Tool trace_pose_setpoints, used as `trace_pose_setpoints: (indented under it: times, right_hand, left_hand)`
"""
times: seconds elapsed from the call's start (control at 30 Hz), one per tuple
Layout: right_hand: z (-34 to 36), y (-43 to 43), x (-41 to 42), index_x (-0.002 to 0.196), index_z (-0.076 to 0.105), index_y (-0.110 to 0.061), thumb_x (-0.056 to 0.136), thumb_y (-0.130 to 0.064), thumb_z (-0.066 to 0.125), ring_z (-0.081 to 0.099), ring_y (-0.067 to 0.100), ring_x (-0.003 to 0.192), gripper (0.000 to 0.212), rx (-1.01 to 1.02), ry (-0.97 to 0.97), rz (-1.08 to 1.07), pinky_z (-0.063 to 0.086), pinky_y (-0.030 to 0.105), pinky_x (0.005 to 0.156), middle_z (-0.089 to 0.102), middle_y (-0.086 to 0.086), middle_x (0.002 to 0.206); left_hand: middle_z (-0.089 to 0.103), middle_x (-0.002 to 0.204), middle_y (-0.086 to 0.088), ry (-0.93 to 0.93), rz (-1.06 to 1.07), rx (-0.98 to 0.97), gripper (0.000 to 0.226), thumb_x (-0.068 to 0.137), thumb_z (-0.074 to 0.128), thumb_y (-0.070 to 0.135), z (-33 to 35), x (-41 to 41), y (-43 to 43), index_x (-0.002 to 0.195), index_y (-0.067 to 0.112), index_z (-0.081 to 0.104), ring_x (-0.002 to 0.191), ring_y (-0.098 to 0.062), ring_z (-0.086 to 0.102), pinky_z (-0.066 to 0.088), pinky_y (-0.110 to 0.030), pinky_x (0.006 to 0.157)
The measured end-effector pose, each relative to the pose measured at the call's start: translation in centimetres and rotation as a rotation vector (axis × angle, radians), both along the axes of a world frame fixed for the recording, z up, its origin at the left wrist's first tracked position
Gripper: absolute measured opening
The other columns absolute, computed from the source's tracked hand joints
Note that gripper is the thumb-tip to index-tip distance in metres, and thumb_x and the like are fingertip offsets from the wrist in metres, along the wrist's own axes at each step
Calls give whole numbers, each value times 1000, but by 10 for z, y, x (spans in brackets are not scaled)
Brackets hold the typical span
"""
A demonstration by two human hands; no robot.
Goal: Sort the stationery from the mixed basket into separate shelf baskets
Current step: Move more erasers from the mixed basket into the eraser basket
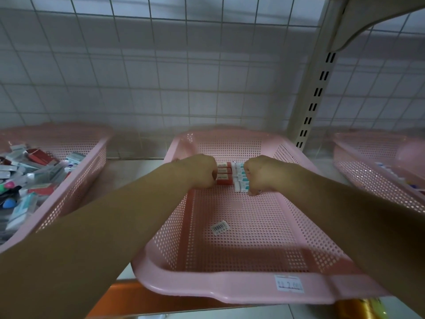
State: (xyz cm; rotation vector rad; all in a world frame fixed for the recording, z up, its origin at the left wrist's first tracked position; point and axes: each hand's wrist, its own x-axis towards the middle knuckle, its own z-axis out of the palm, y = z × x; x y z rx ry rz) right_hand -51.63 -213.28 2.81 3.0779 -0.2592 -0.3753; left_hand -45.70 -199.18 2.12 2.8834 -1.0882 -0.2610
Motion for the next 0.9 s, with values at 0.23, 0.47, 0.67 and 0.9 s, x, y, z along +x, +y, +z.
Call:
trace_pose_setpoints:
  times: [0.23,0.47,0.67,0.9]
  right_hand:
    - [15,8,-2,111,55,-14,85,-9,57,56,20,88,26,66,-90,8,43,24,60,56,5,103]
    - [42,47,28,123,52,-12,85,-17,53,53,29,108,38,-25,-352,248,47,33,83,52,12,120]
    - [63,119,61,130,45,-17,88,-19,50,48,28,115,42,-24,-474,400,42,33,88,48,10,126]
    - [58,213,92,125,51,-14,88,-18,47,51,31,110,37,-32,-490,575,45,32,86,50,12,123]
  left_hand:
    - [53,127,-5,-182,-33,-35,35,91,53,22,15,0,1,125,18,56,115,-21,51,44,-34,94]
    - [50,132,-1,-393,-47,-80,37,93,48,26,69,11,65,129,23,53,121,-21,46,40,-31,98]
    - [53,126,-5,-505,77,59,41,92,34,32,79,22,178,126,22,55,118,-23,48,42,-29,94]
    - [52,129,2,-429,289,129,33,94,46,29,82,27,294,126,26,54,119,-19,48,44,-30,93]
